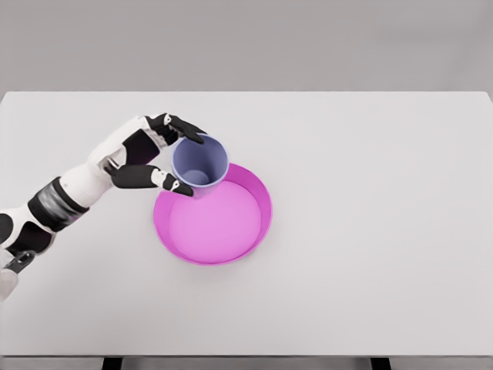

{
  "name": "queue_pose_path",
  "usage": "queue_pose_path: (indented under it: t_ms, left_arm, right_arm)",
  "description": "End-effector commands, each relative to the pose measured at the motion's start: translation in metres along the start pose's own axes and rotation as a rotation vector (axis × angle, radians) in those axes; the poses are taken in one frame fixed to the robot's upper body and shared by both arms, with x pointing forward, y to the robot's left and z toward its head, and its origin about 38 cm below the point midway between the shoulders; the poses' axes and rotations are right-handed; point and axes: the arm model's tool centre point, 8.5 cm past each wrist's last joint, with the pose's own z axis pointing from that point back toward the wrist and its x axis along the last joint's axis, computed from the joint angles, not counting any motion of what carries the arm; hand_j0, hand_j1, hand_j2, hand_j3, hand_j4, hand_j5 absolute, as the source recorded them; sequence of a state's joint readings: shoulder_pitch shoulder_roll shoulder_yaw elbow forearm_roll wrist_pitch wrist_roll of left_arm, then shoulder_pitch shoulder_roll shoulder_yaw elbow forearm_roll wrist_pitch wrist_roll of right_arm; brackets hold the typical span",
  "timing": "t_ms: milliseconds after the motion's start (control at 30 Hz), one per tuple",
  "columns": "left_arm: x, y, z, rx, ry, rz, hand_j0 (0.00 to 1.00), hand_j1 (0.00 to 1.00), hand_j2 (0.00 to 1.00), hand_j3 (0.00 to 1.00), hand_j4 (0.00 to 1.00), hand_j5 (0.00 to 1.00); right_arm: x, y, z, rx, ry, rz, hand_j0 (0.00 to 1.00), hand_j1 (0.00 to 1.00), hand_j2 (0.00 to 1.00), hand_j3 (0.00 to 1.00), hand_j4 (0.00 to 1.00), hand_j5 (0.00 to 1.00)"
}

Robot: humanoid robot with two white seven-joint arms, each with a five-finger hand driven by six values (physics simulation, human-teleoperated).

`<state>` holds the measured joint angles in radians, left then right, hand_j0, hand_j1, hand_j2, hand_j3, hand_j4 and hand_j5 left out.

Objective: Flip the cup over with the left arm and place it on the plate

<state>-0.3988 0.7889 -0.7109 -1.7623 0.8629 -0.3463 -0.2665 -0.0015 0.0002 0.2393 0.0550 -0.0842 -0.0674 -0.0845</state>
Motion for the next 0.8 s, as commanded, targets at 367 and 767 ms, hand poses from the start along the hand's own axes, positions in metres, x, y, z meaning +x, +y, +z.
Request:
queue_pose_path:
  t_ms: [367,767]
  left_arm:
    - [-0.025,-0.028,-0.019,0.006,-0.01,0.227,0.44,0.44,0.44,0.44,0.44,0.44]
    - [-0.072,-0.001,-0.007,0.132,0.081,0.235,0.44,0.44,0.44,0.44,0.44,0.44]
  right_arm:
    - [0.0,0.0,0.0,0.0,0.0,0.0,1.0,1.0,1.0,1.0,1.0,1.0]
    - [0.0,0.0,0.0,0.0,0.0,0.0,1.0,1.0,1.0,1.0,1.0,1.0]
